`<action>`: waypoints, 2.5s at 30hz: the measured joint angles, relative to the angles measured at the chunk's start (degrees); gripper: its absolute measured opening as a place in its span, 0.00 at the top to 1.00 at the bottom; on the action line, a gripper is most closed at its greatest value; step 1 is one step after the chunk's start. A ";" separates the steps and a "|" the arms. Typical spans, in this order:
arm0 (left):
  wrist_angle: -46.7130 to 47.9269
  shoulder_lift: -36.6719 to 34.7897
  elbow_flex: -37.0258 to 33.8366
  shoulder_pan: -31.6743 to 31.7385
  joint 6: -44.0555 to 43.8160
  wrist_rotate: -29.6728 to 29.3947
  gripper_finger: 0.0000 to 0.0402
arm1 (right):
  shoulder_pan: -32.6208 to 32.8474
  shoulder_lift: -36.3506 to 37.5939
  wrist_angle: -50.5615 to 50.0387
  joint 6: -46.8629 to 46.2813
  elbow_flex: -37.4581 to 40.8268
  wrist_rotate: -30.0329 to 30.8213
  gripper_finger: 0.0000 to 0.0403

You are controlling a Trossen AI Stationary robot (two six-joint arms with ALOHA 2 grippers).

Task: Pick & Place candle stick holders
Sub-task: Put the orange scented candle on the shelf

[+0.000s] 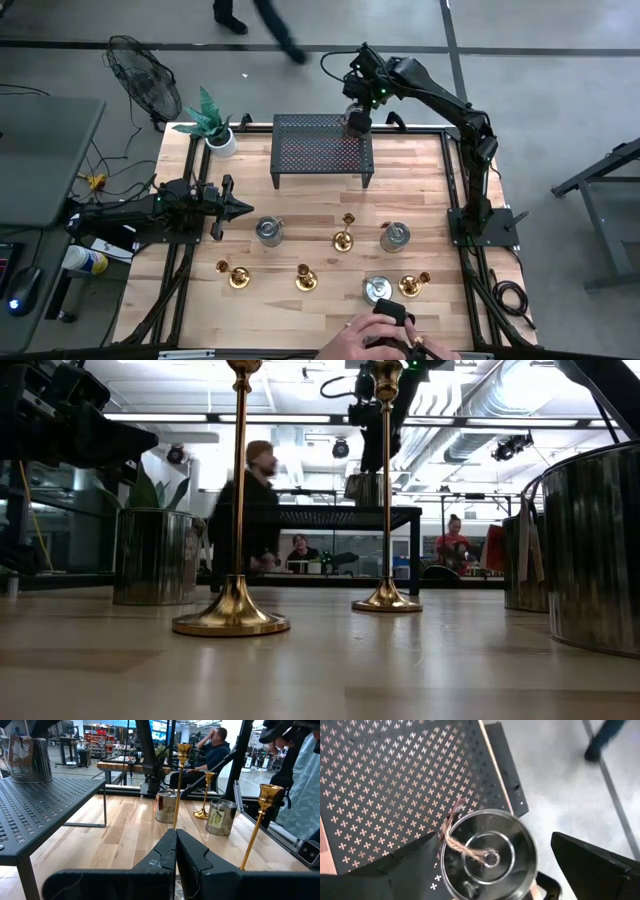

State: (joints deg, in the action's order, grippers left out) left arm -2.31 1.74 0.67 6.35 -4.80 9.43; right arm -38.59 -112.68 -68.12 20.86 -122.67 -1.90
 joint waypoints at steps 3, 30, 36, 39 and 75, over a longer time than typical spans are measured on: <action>0.01 0.02 0.00 0.00 0.00 0.00 1.00 | 0.00 0.00 -0.24 -0.22 -1.80 0.04 0.06; 0.02 0.02 0.00 0.00 0.00 -0.02 1.00 | 11.37 17.98 -21.10 -10.87 -2.18 10.41 0.06; 0.00 0.02 0.00 0.00 0.00 0.00 1.00 | 14.43 28.84 -17.43 -13.85 14.86 10.67 0.06; 0.00 0.02 0.00 0.00 0.00 0.02 1.00 | 15.83 34.94 -12.78 -14.91 24.24 10.27 0.06; 0.00 0.00 0.00 0.00 0.00 0.00 1.00 | 39.78 61.66 9.07 -17.56 73.67 2.06 0.06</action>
State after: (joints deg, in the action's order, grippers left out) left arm -2.31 1.74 0.67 6.35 -4.80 9.43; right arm 1.19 -51.03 -59.05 3.30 -49.00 0.16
